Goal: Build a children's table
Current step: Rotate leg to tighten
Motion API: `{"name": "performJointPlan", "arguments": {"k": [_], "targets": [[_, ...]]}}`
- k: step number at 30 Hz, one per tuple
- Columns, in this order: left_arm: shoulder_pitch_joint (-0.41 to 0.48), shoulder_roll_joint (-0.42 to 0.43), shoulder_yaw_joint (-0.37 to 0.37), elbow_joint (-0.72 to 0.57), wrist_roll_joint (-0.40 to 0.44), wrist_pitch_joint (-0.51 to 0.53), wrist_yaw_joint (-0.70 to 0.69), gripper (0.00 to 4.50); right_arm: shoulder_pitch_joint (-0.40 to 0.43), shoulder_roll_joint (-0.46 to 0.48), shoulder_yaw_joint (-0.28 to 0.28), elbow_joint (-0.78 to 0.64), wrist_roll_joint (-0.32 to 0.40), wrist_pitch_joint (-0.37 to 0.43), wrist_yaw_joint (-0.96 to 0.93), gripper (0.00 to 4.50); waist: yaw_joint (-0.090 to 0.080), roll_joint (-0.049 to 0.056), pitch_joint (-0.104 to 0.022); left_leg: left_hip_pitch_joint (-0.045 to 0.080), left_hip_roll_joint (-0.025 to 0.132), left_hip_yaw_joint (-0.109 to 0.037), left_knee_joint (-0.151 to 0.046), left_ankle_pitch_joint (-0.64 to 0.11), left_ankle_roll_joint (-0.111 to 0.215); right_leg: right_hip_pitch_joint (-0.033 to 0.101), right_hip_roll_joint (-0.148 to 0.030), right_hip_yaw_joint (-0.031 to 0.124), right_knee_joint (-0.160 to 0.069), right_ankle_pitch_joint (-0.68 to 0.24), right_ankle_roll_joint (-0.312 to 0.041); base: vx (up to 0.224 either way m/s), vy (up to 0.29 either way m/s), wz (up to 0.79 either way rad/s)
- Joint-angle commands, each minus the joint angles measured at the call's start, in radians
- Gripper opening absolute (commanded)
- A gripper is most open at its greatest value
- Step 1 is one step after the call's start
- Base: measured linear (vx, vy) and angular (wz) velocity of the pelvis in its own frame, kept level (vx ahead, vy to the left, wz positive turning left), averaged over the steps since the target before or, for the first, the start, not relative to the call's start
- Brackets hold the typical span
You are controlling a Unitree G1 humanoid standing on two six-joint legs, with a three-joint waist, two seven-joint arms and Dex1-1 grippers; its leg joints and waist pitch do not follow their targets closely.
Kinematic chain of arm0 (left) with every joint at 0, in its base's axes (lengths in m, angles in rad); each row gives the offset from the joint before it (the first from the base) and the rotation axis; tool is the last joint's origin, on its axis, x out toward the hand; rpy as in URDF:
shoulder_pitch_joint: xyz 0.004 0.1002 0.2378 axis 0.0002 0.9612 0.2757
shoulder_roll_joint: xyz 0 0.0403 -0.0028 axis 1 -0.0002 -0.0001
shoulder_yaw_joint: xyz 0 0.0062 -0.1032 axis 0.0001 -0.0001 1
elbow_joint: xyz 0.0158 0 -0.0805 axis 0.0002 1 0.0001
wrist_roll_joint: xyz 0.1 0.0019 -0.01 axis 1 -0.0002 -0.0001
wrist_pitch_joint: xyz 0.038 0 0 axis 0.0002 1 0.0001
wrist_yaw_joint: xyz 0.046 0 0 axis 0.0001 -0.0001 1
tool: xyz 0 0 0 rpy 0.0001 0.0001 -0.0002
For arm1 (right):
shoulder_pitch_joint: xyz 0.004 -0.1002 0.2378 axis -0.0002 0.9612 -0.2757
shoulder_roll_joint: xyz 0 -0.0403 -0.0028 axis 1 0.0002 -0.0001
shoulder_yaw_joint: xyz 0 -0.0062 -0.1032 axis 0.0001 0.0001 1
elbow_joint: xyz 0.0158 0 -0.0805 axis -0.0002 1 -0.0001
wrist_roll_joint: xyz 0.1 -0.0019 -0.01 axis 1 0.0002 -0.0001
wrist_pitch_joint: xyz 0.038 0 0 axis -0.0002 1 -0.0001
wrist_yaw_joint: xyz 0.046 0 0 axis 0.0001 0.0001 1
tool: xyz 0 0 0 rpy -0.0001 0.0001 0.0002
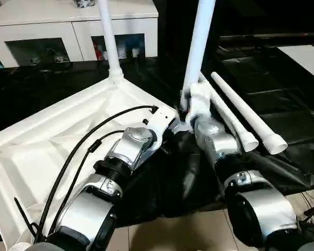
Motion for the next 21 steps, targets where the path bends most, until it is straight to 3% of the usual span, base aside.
{"name": "performJointPlan", "arguments": {"k": [1,4,8,10,12,14,17,18,21], "targets": [[-0.035,-0.001,0.004,-0.019,-0.003,-0.024,0.009,0.00,0.028,0.031,0.020,0.061,0.017,0.042,0.047,2.95,0.002,-0.004,-0.058,-0.008,0.062,-0.018,-0.076,-0.098,0.105,0.056,-0.067,0.043,-0.055,-0.156,-0.241,0.000,0.000,0.00],[-0.033,0.005,0.000,-0.016,-0.003,-0.038,-0.001,0.00,0.031,0.023,0.031,0.041,0.003,0.023,0.084,3.20,0.002,-0.003,-0.058,-0.005,0.062,-0.015,-0.073,-0.099,0.123,0.054,-0.068,0.043,-0.055,-0.143,-0.255,0.000,0.000,0.00],[-0.024,0.019,-0.015,-0.023,-0.003,-0.079,-0.039,0.00,0.062,0.003,0.058,-0.031,-0.005,0.002,0.166,3.53,0.004,-0.004,-0.063,-0.005,0.063,-0.014,-0.066,-0.039,0.154,0.056,-0.068,0.041,-0.044,-0.070,-0.273,0.000,0.000,0.00],[-0.022,0.022,-0.019,-0.024,-0.002,-0.090,-0.050,0.00,0.069,-0.002,0.062,-0.047,-0.006,0.000,0.177,3.70,0.005,-0.005,-0.066,-0.004,0.063,-0.013,-0.060,0.000,0.180,0.056,-0.067,0.041,-0.036,-0.008,-0.283,0.000,0.000,0.00],[-0.017,0.029,-0.019,-0.030,0.000,-0.084,-0.065,0.00,0.091,-0.020,0.079,-0.090,-0.011,-0.007,0.226,3.75,0.006,-0.006,-0.070,-0.006,0.062,-0.013,-0.052,0.055,0.226,0.055,-0.066,0.039,-0.026,0.063,-0.303,0.000,0.000,0.00],[-0.007,0.041,-0.026,-0.040,0.000,-0.090,-0.090,0.00,0.121,-0.044,0.092,-0.146,-0.015,-0.003,0.264,4.08,0.008,-0.007,-0.070,-0.008,0.063,-0.013,-0.048,0.072,0.250,0.053,-0.067,0.038,-0.025,0.069,-0.310,0.000,0.000,0.00],[0.020,0.070,-0.046,-0.065,-0.005,-0.112,-0.166,0.00,0.193,-0.102,0.100,-0.277,0.003,0.017,0.352,4.18,0.017,-0.008,-0.069,-0.011,0.064,-0.012,-0.042,0.078,0.277,0.052,-0.067,0.038,-0.024,0.060,-0.301,0.000,0.000,0.00],[0.030,0.081,-0.053,-0.073,-0.005,-0.125,-0.191,0.00,0.220,-0.122,0.101,-0.328,0.017,0.020,0.387,4.40,0.018,-0.004,-0.068,-0.011,0.065,-0.012,-0.043,0.066,0.277,0.052,-0.067,0.037,-0.026,0.039,-0.299,0.000,0.000,0.00],[0.047,0.106,-0.064,-0.085,-0.007,-0.148,-0.242,0.00,0.263,-0.162,0.102,-0.413,0.044,0.053,0.451,4.47,0.020,-0.007,-0.067,-0.011,0.066,-0.012,-0.046,0.035,0.258,0.052,-0.066,0.037,-0.031,-0.010,-0.293,0.000,0.000,0.00]]}}
